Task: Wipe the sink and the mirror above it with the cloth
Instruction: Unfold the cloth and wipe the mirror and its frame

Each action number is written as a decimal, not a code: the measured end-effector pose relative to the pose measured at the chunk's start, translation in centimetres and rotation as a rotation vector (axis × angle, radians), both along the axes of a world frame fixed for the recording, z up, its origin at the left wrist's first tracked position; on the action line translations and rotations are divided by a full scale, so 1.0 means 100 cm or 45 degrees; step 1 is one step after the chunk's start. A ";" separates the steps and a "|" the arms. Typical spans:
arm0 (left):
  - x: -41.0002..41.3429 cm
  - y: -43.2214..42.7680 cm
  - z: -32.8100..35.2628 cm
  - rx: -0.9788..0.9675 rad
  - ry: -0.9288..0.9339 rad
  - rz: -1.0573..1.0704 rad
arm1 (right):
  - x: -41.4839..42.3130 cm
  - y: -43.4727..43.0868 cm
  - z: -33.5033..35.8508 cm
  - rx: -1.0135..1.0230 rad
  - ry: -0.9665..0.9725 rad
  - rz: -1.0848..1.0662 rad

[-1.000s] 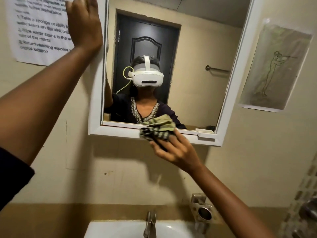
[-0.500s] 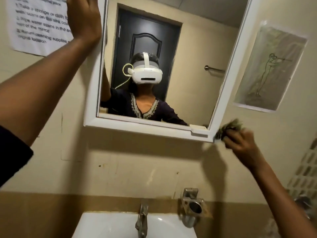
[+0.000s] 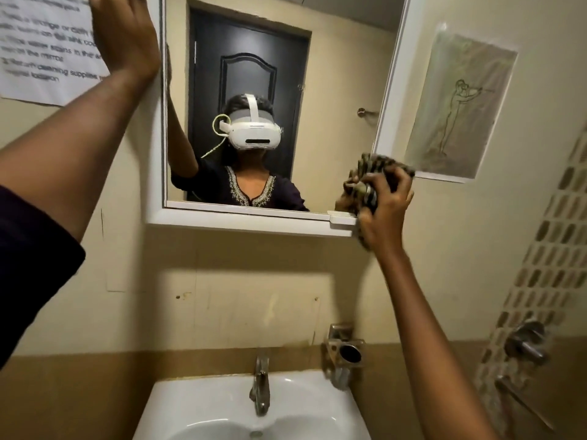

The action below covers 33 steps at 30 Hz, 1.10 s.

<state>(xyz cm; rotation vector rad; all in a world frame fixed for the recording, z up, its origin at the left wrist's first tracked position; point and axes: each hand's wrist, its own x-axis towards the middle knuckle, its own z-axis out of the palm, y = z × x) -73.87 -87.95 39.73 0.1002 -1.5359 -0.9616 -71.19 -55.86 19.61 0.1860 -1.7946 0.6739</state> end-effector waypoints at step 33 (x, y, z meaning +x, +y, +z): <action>0.247 0.349 -0.348 -0.186 -0.920 -2.752 | 0.368 0.115 -0.167 -0.251 -0.472 0.113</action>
